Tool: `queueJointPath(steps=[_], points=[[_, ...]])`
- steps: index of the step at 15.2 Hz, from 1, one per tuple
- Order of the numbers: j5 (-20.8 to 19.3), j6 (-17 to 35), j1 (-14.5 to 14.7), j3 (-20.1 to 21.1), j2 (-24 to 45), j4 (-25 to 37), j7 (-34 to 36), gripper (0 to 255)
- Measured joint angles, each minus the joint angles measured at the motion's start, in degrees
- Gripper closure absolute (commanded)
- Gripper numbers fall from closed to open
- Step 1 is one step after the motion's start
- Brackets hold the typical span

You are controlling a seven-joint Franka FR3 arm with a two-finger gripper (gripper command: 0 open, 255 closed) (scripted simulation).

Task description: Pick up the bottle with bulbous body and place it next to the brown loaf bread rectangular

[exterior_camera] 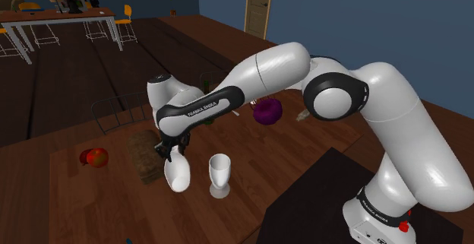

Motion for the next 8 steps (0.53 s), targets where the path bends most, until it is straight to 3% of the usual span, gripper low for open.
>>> queueJointPath(steps=[8], points=[[-0.3,3.6,0.1,-0.3,3.4,-0.3,0.0,255]])
